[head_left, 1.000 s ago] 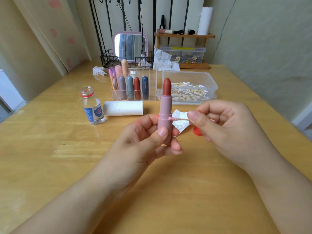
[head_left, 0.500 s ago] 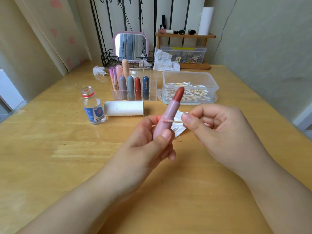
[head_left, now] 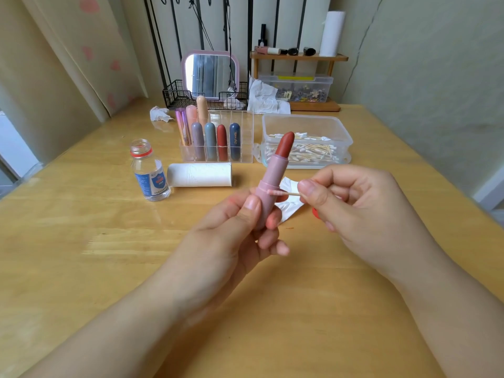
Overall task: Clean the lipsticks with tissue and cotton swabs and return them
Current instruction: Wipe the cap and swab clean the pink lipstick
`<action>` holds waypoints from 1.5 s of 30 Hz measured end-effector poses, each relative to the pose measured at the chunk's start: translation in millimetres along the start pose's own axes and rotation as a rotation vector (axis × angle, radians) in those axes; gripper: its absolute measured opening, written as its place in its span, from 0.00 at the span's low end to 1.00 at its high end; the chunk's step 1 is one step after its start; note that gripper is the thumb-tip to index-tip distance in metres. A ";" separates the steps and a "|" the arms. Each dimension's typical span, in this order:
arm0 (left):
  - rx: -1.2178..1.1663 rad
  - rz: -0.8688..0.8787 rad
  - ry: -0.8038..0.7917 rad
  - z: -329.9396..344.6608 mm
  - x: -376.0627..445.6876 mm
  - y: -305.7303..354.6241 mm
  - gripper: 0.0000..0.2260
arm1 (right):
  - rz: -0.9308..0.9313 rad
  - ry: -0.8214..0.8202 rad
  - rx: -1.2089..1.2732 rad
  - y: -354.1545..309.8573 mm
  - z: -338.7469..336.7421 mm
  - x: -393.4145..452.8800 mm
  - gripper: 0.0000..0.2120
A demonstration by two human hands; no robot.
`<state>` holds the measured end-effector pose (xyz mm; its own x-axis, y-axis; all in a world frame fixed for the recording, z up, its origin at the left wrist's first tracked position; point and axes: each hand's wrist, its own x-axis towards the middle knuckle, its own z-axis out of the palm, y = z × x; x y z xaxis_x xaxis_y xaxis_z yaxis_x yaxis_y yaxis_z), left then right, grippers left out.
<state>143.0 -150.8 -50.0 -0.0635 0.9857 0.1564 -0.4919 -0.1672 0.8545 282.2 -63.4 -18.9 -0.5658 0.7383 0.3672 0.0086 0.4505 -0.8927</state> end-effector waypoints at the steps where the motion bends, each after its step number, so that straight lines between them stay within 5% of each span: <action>1: -0.001 -0.004 -0.003 -1.2 0.6 0.7 0.11 | 0.004 0.006 -0.007 0.5 -1.0 0.5 0.12; 5: 0.011 -0.007 -0.065 -4.3 2.2 1.4 0.04 | 0.008 -0.018 -0.001 -1.7 1.0 -0.7 0.11; 20: 0.093 -0.004 0.046 -1.2 1.0 1.0 0.09 | 0.004 -0.037 0.021 -3.3 4.7 -1.5 0.10; 26: -0.060 -0.036 0.084 -3.1 5.7 0.0 0.14 | 0.020 -0.022 0.005 1.6 1.3 0.6 0.11; 31: -0.083 -0.042 0.037 -0.4 3.3 4.7 0.04 | 0.029 -0.014 0.008 3.8 -0.9 0.7 0.11; 45: 0.071 -0.008 0.044 -2.2 1.5 1.5 0.13 | 0.011 0.014 -0.010 7.9 -5.8 2.5 0.11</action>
<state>140.3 -149.6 -49.5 -0.0983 0.9867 0.1292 -0.4298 -0.1592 0.8888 285.7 -55.1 -23.6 -0.5540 0.7503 0.3607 0.0236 0.4472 -0.8941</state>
